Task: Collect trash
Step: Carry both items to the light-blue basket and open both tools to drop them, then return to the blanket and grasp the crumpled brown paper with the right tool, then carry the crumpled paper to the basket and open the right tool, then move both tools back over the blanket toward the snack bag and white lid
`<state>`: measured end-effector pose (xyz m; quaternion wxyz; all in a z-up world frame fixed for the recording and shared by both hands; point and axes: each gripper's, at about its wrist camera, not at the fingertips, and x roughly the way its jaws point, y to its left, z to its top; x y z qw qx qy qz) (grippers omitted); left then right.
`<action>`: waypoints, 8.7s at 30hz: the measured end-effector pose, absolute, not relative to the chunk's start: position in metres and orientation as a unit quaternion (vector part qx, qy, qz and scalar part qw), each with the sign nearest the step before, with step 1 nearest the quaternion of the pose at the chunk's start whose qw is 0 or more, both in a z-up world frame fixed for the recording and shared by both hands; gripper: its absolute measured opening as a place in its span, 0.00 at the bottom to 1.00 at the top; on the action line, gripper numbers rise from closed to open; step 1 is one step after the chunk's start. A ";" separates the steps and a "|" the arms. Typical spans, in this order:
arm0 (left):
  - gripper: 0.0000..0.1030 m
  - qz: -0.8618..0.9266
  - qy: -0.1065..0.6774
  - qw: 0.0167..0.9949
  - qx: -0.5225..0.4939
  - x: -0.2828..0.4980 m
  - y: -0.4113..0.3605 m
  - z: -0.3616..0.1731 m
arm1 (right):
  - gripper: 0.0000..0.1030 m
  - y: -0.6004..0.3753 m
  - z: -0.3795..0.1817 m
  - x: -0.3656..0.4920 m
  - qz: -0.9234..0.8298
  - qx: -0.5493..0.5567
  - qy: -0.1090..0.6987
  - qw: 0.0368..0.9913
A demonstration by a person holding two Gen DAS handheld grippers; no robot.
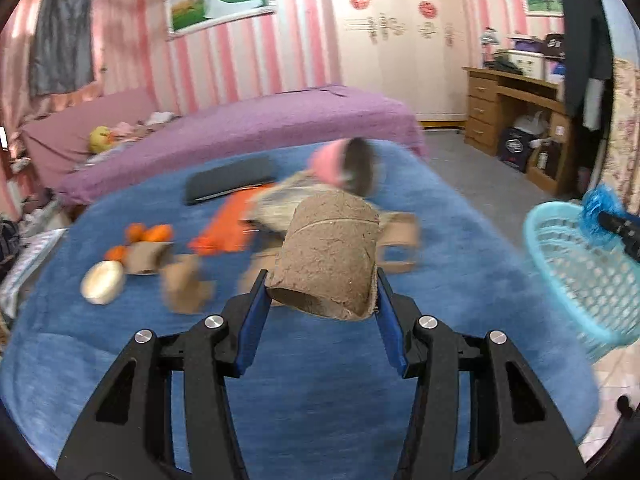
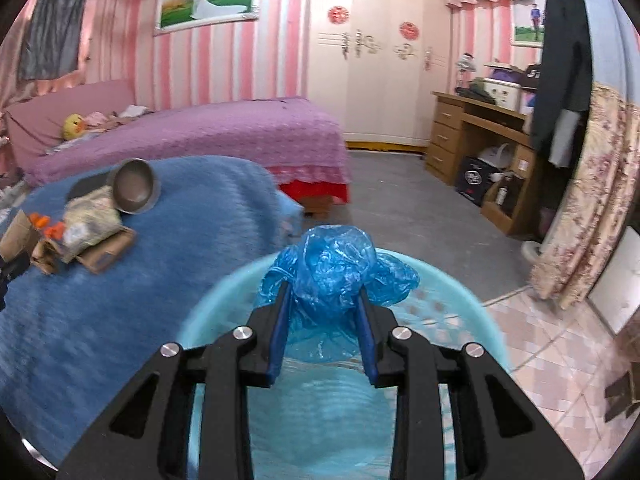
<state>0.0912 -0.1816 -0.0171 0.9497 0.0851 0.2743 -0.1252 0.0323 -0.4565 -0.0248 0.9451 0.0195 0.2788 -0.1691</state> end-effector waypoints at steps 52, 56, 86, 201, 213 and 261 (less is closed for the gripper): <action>0.95 -0.135 0.282 0.946 0.087 0.085 -0.210 0.011 | 0.94 -0.475 -0.013 0.013 -0.242 0.103 0.221 0.939; 0.95 -0.108 0.279 0.950 0.086 0.090 -0.170 0.016 | 0.95 -0.449 -0.008 0.023 -0.230 0.097 0.216 0.944; 0.95 0.002 0.313 0.950 0.022 0.130 0.021 -0.026 | 0.95 -0.266 -0.016 0.101 -0.122 0.019 0.265 0.956; 0.31 -0.273 0.319 0.905 0.072 0.066 -0.362 -0.023 | 0.42 -0.530 -0.032 0.020 -0.197 0.050 0.276 0.939; 0.68 -0.281 0.325 0.899 0.088 0.071 -0.401 -0.031 | 0.42 -0.547 -0.036 0.013 -0.211 0.067 0.272 0.936; 0.95 -0.083 0.289 0.953 0.034 0.115 -0.095 0.026 | 0.95 -0.355 -0.008 0.088 -0.132 0.040 0.261 0.955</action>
